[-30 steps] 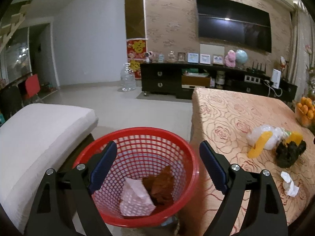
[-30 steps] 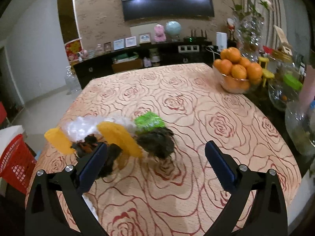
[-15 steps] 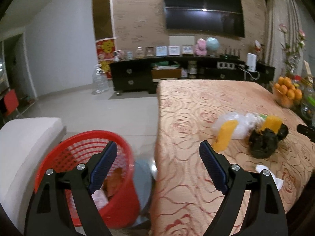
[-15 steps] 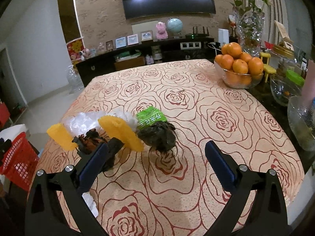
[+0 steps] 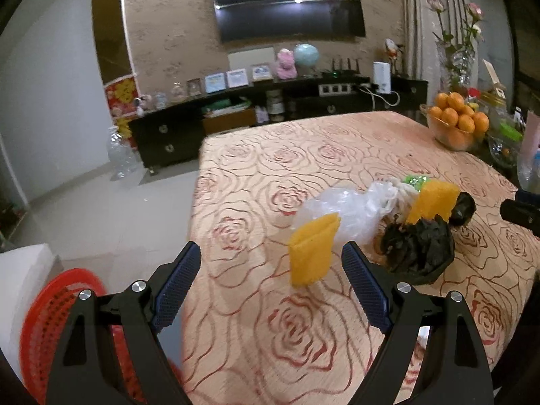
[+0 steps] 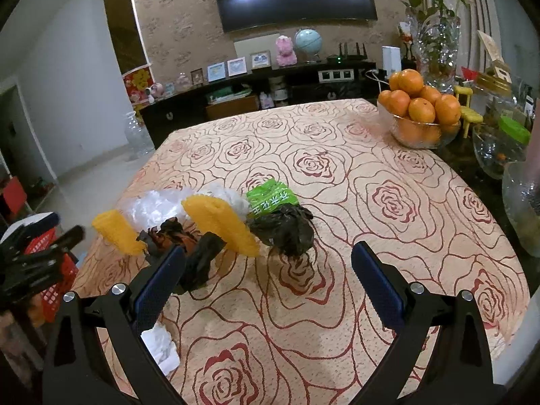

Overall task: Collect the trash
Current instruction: 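Move both grippers back toward the remaining trash on the table, then grasp the yellow foam net with the left gripper, then grasp the dark brown cloth with the right gripper while the left gripper holds the yellow net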

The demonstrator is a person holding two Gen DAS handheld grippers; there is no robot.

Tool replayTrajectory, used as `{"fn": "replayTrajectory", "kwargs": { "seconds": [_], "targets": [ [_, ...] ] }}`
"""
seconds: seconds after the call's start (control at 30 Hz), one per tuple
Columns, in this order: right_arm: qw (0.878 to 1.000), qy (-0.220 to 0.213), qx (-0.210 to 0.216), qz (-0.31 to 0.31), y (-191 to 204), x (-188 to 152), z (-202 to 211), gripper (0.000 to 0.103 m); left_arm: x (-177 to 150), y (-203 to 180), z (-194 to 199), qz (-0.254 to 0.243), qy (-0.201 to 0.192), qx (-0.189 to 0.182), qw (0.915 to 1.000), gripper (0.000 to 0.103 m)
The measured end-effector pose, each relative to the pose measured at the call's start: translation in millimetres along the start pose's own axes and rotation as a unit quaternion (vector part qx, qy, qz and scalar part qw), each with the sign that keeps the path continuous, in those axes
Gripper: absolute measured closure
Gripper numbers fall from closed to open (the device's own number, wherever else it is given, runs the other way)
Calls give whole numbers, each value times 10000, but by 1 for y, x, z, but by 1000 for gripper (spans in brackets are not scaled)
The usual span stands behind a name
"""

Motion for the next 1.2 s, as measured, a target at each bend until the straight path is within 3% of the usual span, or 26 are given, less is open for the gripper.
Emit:
{"fn": "replayTrajectory", "kwargs": {
  "seconds": [0.17, 0.43, 0.5, 0.63, 1.0, 1.2],
  "targets": [
    [9999, 58, 114, 13, 3, -3, -2, 7, -2, -10, -24, 0, 143, -225, 9996, 26],
    [9997, 195, 164, 14, 6, -7, -10, 7, -6, -19, -44, 133, 326, -578, 9977, 74],
    [9997, 206, 149, 39, 6, -8, -12, 7, -6, -19, -43, 190, 324, -654, 9972, 80],
    [9996, 217, 147, 146, 11, -10, -14, 7, -5, -17, -30, 278, 199, -741, 9967, 86],
    [9974, 65, 376, 610, 41, -10, -15, 7, -5, -2, 25, 385, -168, -611, 9973, 86],
    [9939, -45, 593, 929, 65, -10, -14, 7, -16, 19, 55, 702, -261, -402, 9964, 86]
  ]
}}
Point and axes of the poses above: each gripper's, at about its wrist camera, not at the fingertips, and z roughly against the way its jaws point, y to its left, x to its top, the point moved 7 cm from there along -z, roughly the way its jaws point, and after that the axes turned 4 degrees about z, right-handed, at the moved point
